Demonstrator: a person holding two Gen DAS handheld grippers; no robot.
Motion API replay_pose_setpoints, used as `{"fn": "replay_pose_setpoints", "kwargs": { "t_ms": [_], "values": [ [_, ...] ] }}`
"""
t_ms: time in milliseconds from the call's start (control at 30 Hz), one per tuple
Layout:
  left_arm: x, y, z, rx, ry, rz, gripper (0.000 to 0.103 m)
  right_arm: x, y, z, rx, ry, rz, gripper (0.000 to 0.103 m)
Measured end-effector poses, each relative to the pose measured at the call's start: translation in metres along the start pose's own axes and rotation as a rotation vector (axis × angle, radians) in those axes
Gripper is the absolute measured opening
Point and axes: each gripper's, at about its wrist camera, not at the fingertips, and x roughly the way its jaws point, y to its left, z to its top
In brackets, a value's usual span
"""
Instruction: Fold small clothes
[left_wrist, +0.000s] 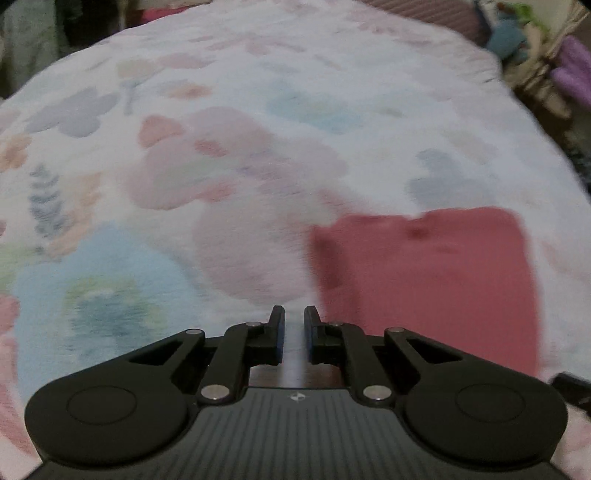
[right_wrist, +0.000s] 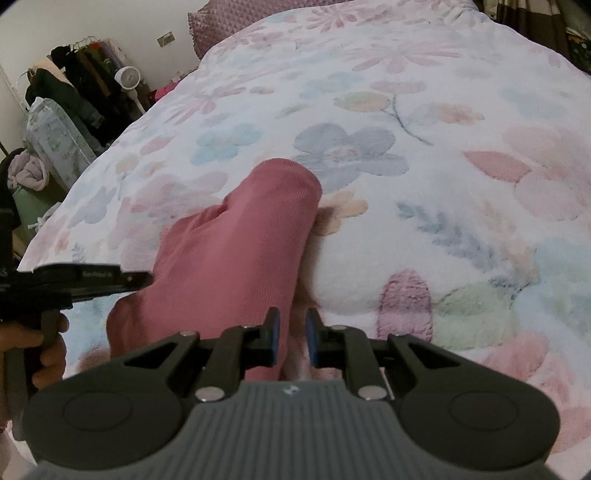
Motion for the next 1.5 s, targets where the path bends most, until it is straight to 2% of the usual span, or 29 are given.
{"fn": "replay_pose_setpoints", "kwargs": {
  "t_ms": [100,167,200,267,300,333,367,467,633,867,967,1000,1033,1067,1133,1200,1233,1300,1400,1500],
  "values": [
    [-0.004,0.018,0.002,-0.069,0.004,-0.056,0.013,0.006,-0.01,0.001,0.053,0.008,0.024,0.017],
    [-0.015,0.026,0.007,-0.111,-0.033,-0.079,0.013,0.006,-0.016,0.003,0.082,-0.002,0.036,0.023],
    [-0.021,0.028,0.01,-0.127,-0.051,-0.099,0.02,0.004,-0.019,0.005,0.098,-0.013,0.041,0.031],
    [-0.03,0.03,0.017,-0.171,-0.08,-0.165,0.046,0.001,-0.025,0.012,0.136,-0.035,0.061,0.039],
    [-0.033,0.031,0.021,-0.199,-0.091,-0.208,0.066,0.0,-0.028,0.016,0.156,-0.046,0.074,0.045],
    [-0.033,0.029,0.023,-0.219,-0.099,-0.245,0.077,0.001,-0.029,0.019,0.175,-0.052,0.084,0.05],
    [-0.03,0.027,0.025,-0.233,-0.101,-0.272,0.078,0.001,-0.031,0.023,0.198,-0.057,0.095,0.058],
    [-0.011,0.021,0.027,-0.26,-0.051,-0.325,0.079,0.008,-0.033,0.032,0.252,-0.066,0.138,0.064],
    [0.03,0.032,0.02,-0.327,0.049,-0.355,0.079,0.024,-0.037,0.038,0.31,-0.058,0.177,0.068],
    [0.065,0.059,0.019,-0.455,0.092,-0.483,0.078,0.059,-0.051,0.041,0.413,-0.018,0.251,0.069],
    [0.076,0.066,0.021,-0.498,0.102,-0.514,0.069,0.078,-0.064,0.042,0.506,-0.002,0.3,0.069],
    [0.078,0.066,0.021,-0.499,0.103,-0.52,0.063,0.084,-0.066,0.043,0.521,-0.001,0.305,0.068],
    [0.08,0.066,0.021,-0.491,0.104,-0.524,0.054,0.089,-0.069,0.044,0.536,0.003,0.313,0.068],
    [0.08,0.065,0.023,-0.477,0.106,-0.519,0.05,0.094,-0.072,0.045,0.552,0.003,0.33,0.065],
    [0.078,0.063,0.025,-0.457,0.109,-0.511,0.031,0.1,-0.077,0.047,0.573,0.001,0.354,0.058],
    [0.075,0.061,0.026,-0.443,0.108,-0.507,0.024,0.105,-0.079,0.049,0.573,0.01,0.373,0.041],
    [0.071,0.058,0.027,-0.425,0.101,-0.496,0.02,0.107,-0.079,0.049,0.574,0.016,0.386,0.035],
    [0.059,0.047,0.03,-0.358,0.072,-0.457,0.017,0.107,-0.078,0.049,0.565,0.016,0.398,0.027],
    [0.034,0.03,0.034,-0.267,0.018,-0.402,0.015,0.099,-0.071,0.053,0.499,0.001,0.376,0.023],
    [0.007,0.017,0.038,-0.218,-0.033,-0.38,0.014,0.085,-0.061,0.058,0.439,-0.019,0.354,0.022]
  ]
}}
